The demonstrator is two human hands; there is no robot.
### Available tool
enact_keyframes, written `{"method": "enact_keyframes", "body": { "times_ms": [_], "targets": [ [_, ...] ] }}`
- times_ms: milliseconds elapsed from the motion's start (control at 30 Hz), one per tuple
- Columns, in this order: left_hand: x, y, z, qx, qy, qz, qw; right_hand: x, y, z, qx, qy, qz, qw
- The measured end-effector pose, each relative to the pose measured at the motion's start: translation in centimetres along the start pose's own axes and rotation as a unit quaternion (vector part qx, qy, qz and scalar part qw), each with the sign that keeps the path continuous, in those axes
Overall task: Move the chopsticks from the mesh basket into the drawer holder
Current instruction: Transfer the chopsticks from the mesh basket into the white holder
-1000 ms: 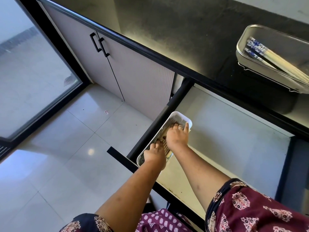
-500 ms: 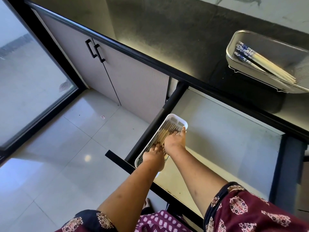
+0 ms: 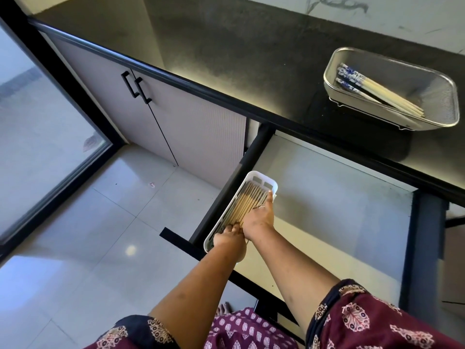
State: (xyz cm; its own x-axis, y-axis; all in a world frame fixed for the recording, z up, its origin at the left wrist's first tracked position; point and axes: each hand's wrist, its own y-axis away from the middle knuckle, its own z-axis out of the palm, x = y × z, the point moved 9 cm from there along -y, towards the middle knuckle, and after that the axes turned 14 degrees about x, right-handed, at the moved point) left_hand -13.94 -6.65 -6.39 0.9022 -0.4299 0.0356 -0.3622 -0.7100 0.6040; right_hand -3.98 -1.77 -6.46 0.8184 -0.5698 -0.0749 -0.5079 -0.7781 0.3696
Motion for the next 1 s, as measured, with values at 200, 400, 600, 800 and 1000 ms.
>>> {"method": "enact_keyframes", "body": {
  "times_ms": [200,400,600,800,1000],
  "targets": [
    [0.2,-0.3,-0.4,0.006,-0.011,0.027,1.0,-2.4,2.6,-1.3,0.027,0.293,-0.222,0.93],
    [0.7,-1.3,-7.3,0.072,0.017,0.002,0.997,-2.1,1.9,-7.1,0.099,0.205,-0.211,0.951],
    [4.1,-2.2,-20.5,0.23,0.007,0.04,0.972,0.5,-1.3,-18.6,0.232,0.088,-0.191,0.95],
    [7.6,-2.7,-32.1,0.386,0.081,0.05,0.918,5.6,-5.6,-30.4,0.359,0.013,-0.152,0.921],
    [12.8,-5.1,-37.5,0.421,0.149,0.109,0.888,12.6,-10.6,-35.3,0.374,-0.068,-0.053,0.923]
  ]
}}
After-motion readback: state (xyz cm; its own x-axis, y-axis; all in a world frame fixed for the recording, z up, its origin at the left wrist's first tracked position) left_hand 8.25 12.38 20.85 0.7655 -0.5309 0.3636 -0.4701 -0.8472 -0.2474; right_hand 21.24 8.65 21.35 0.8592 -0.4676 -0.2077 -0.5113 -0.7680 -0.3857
